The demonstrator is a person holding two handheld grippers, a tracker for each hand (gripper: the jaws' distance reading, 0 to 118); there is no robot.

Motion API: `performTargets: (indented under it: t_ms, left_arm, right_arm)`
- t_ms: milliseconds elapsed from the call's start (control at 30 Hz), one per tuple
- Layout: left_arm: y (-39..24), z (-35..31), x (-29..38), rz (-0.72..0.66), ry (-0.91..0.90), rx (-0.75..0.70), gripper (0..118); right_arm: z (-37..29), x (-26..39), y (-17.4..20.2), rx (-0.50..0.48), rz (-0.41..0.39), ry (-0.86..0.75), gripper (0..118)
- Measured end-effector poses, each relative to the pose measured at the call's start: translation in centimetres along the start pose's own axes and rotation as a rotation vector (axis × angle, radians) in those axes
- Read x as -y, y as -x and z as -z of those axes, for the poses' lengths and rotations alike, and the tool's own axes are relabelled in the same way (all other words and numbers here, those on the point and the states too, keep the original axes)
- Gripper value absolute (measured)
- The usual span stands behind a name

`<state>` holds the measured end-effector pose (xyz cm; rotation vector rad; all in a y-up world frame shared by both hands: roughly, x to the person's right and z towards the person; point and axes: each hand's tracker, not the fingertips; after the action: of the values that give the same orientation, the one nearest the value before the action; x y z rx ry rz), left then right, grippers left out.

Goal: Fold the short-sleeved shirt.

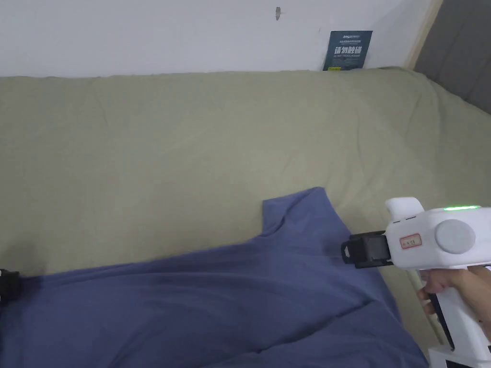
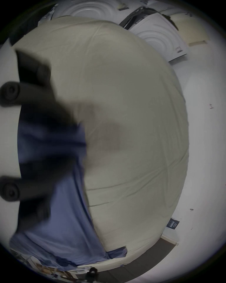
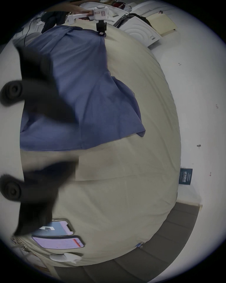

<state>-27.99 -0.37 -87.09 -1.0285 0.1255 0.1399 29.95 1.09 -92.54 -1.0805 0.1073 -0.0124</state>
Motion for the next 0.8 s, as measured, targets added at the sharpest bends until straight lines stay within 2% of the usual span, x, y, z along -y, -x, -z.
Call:
performTargets:
  t_ms: [67, 100, 167, 200, 233, 267, 300, 333, 367, 400, 433, 467, 500, 567, 800]
  left_arm:
    - [-3.3, -0.5, 2.4, -0.009, 0.04, 0.014, 2]
    - [2.1, 1.9, -1.9, -0.002, 0.044, 0.009, 2]
    - [0.7, 1.6, -1.4, 0.005, 0.046, 0.0, 2]
    - [1.0, 1.8, -1.4, 0.006, 0.051, -0.002, 2]
    - [1.9, 2.2, -1.8, 0.012, 0.052, -0.007, 2]
    - [1.6, 2.2, -1.7, 0.017, 0.054, -0.01, 2]
    - [1.3, 2.0, -1.6, 0.017, 0.054, -0.011, 2]
    - [0.9, 1.9, -1.5, 0.021, 0.044, -0.021, 2]
    - [2.7, 3.1, -2.4, 0.021, 0.044, -0.022, 2]
    - [2.8, 2.9, -2.6, 0.019, 0.042, -0.021, 2]
    - [2.8, 2.6, -2.7, 0.015, 0.04, -0.016, 2]
    - [2.9, 2.3, -2.9, 0.012, 0.032, -0.017, 2]
    - [3.3, 1.5, -2.6, -0.014, 0.021, -0.01, 2]
    - [3.7, 0.2, -2.4, -0.039, 0.005, 0.01, 2]
    - [5.1, -6.8, 0.8, -0.051, -0.074, 0.051, 2]
  right_arm:
    - [3.1, -1.0, 0.0, 0.003, -0.007, -0.01, 118]
    - [4.7, -1.6, 0.0, 0.014, -0.015, 0.028, 118]
    - [5.5, -2.4, 0.0, 0.028, -0.012, 0.042, 116]
    - [6.8, -2.6, -0.1, 0.043, -0.007, 0.069, 105]
    - [6.4, -2.3, -0.1, 0.036, -0.008, 0.103, 84]
    - [6.3, -1.9, -0.1, 0.031, -0.01, 0.103, 83]
    - [6.2, -1.4, -0.1, 0.064, -0.021, 0.08, 72]
    - [5.8, -1.2, 0.0, 0.039, -0.012, 0.063, 72]
    - [5.3, -1.1, 0.0, 0.034, -0.011, 0.044, 65]
    - [3.1, -1.1, -0.4, 0.035, -0.042, 0.0, 42]
    - [2.5, -0.5, -0.3, -0.028, -0.025, -0.066, 1]
    - [2.3, 0.0, -0.4, -0.033, 0.019, -0.015, 1]
    - [1.9, 0.6, -0.1, -0.055, 0.006, -0.017, 1]
    - [-0.4, 0.8, -0.3, -0.024, -0.033, -0.064, 1]
    - [-9.5, 4.2, 0.0, -0.1, -0.009, -0.157, 1]
